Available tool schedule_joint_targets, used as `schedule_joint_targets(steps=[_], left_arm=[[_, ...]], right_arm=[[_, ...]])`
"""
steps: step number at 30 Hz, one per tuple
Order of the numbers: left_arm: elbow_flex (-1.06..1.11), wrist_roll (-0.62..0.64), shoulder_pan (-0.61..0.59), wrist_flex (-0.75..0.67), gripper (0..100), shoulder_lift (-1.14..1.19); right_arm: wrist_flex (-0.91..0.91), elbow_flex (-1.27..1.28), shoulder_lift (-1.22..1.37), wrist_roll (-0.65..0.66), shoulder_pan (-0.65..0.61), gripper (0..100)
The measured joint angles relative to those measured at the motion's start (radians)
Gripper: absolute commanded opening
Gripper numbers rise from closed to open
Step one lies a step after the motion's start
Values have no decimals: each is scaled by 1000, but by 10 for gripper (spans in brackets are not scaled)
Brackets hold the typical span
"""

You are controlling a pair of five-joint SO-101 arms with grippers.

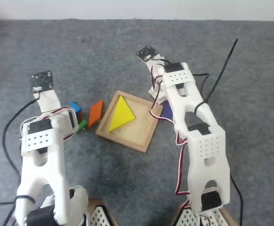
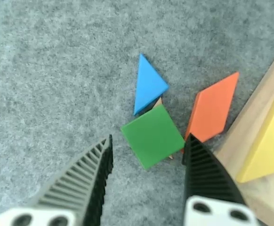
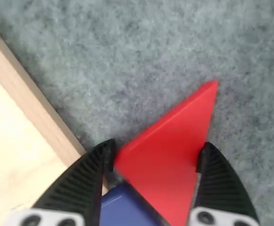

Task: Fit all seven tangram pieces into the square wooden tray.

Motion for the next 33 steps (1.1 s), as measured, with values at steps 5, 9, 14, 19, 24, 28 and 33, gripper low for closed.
schedule_joint_targets(steps=[5, 9, 14, 19, 24, 28, 33], left_arm=[[0, -2, 0, 0, 237, 0], [0, -2, 0, 0, 237, 0], [0, -2, 0, 0, 237, 0], [0, -2, 0, 0, 237, 0], [0, -2, 0, 0, 237, 0], [0, -2, 0, 0, 237, 0], [0, -2, 0, 0, 237, 0]], right_arm=[[87, -48, -37, -2, 3, 176], [135, -78, -87, 0, 0, 176], [152, -78, -95, 0, -31, 179], [153, -78, -95, 0, -14, 356], [144, -78, -95, -3, 86, 422], [140, -78, -92, 0, 78, 425], [66, -80, -25, -8, 81, 487]])
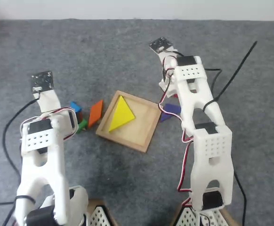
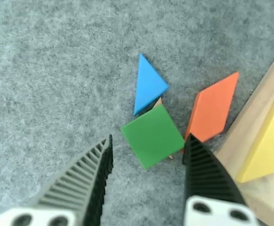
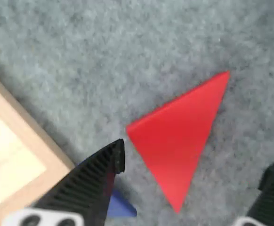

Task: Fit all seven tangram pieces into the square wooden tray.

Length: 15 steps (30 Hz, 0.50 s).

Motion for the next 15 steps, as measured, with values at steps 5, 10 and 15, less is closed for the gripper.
schedule_joint_targets(steps=[5, 10, 15], left_arm=[[0, 0, 0, 0, 237, 0], [0, -2, 0, 0, 237, 0], [0, -2, 0, 0, 237, 0]], right_arm=[[-14, -18, 48, -20, -2, 486], [-21, -52, 103, -26, -2, 486], [-44, -84, 132, -40, -3, 476]])
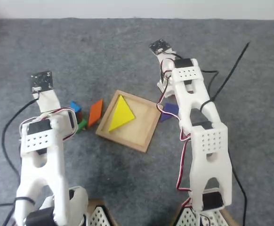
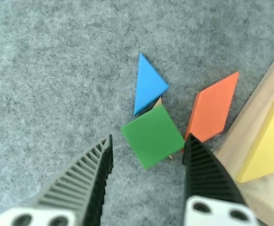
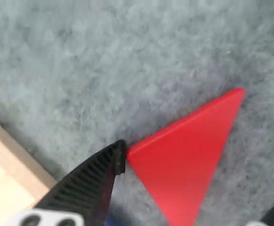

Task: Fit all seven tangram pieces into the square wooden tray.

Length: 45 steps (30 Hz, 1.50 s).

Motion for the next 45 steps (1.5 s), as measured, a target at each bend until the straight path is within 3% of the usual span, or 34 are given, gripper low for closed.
schedule_joint_targets(steps=[5, 14, 29, 45], left_arm=[[0, 0, 0, 0, 237, 0], [0, 0, 0, 0, 237, 0], [0, -2, 0, 0, 237, 0], [0, -2, 0, 0, 237, 0]], right_arm=[[0, -48, 38, -97, 0, 385], [0, -74, 72, -115, 0, 299], [55, -101, 74, -115, 2, 296], [397, -489, 98, -117, -48, 329]])
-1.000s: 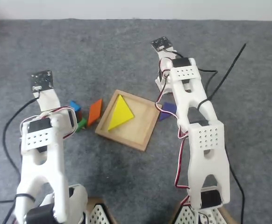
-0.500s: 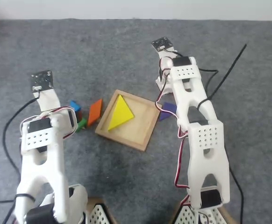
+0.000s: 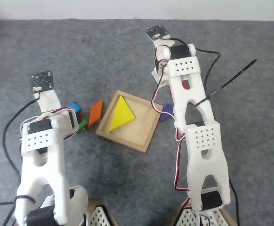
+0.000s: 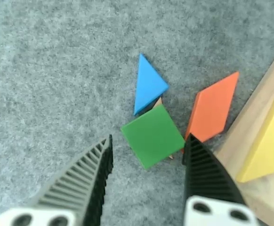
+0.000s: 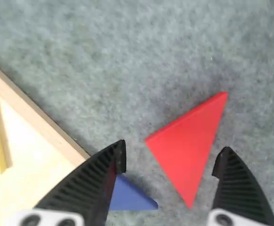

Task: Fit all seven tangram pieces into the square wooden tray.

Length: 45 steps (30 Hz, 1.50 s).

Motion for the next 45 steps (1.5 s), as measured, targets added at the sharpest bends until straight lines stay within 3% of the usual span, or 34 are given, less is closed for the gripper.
schedule_joint_targets(steps=[5, 23, 33, 45], left_arm=[[0, 0, 0, 0, 237, 0], [0, 0, 0, 0, 237, 0], [0, 0, 0, 0, 237, 0], [0, 0, 0, 0, 237, 0]], right_arm=[[20, -12, 92, 0, 0, 421], [-21, -87, 221, -51, 78, 415], [-26, -104, 244, -87, 78, 248], [-38, -118, 244, -318, 86, 238]])
